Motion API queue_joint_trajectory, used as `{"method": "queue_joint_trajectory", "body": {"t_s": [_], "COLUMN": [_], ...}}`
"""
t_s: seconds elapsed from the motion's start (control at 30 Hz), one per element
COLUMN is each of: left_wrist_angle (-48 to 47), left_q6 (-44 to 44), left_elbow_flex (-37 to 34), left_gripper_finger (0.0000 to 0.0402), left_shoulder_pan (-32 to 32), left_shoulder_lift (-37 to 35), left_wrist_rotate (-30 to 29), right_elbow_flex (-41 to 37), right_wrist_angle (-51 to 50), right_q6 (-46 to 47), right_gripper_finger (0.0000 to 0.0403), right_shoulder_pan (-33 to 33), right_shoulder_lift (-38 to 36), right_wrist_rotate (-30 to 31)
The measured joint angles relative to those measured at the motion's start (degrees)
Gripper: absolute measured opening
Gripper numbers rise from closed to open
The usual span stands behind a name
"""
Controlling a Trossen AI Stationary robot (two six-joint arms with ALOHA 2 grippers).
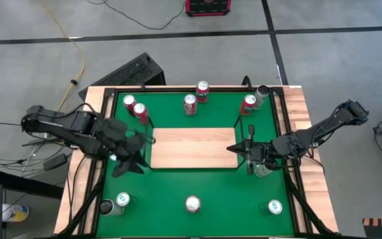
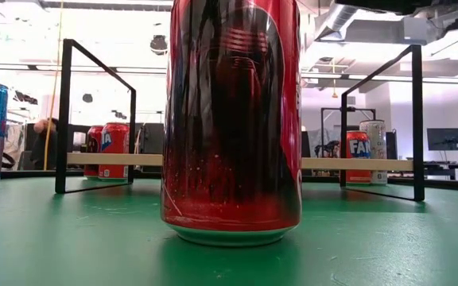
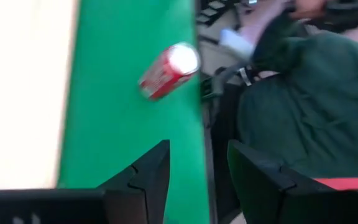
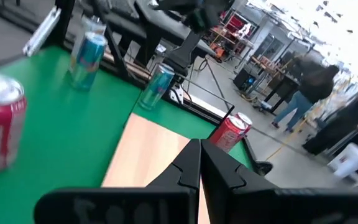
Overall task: Place canned beverage on shelf
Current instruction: Put the top left red and white soda can on the shelf
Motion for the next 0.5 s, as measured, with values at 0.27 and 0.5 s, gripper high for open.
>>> {"method": "queue_joint_trajectory", "body": {"t_s": [0.27, 0.5], "left_wrist_angle": [4.22, -2.98], "left_q6": [-3.27, -4.00], "left_elbow_flex": [4.49, 9.60], "left_gripper_finger": [0.0141, 0.0141], "left_shoulder_pan": [-16.60, -26.36], "left_shoulder_lift": [3.81, 8.83], "left_wrist_rotate": [-12.01, -28.94], "right_elbow_flex": [0.01, 0.02], "right_wrist_angle": [1.65, 4.48], "right_q6": [9.71, 8.27], "right_gripper_finger": [0.0036, 0.0036], "right_shoulder_pan": [2.71, 6.34], "right_shoulder_lift": [0.56, 3.24], "right_wrist_rotate": [0.00, 0.00]}}
